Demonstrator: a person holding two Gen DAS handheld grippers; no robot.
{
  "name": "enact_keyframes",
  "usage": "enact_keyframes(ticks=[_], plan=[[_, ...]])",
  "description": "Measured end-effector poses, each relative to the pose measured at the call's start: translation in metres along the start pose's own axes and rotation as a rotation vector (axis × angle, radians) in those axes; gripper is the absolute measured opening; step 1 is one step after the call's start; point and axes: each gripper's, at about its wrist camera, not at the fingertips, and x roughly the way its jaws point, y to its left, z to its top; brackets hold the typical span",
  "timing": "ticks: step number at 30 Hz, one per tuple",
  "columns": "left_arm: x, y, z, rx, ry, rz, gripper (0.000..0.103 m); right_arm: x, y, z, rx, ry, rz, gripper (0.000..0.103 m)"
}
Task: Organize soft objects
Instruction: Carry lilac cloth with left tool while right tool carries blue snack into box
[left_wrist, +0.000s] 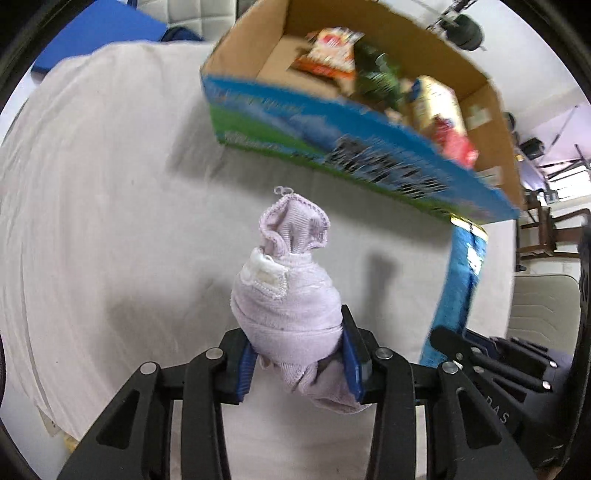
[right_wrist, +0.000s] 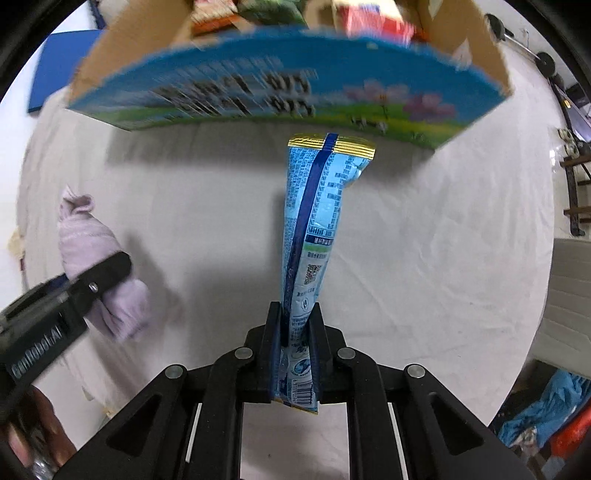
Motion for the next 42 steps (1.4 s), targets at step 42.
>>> enact_keyframes(ticks=[42], plan=[[0.019, 0.013, 0.263, 0.090, 0.019, -0.009, 0.036, -0.042, -0.017, 0.195, 0.345, -0.208, 0.178, 0.014]])
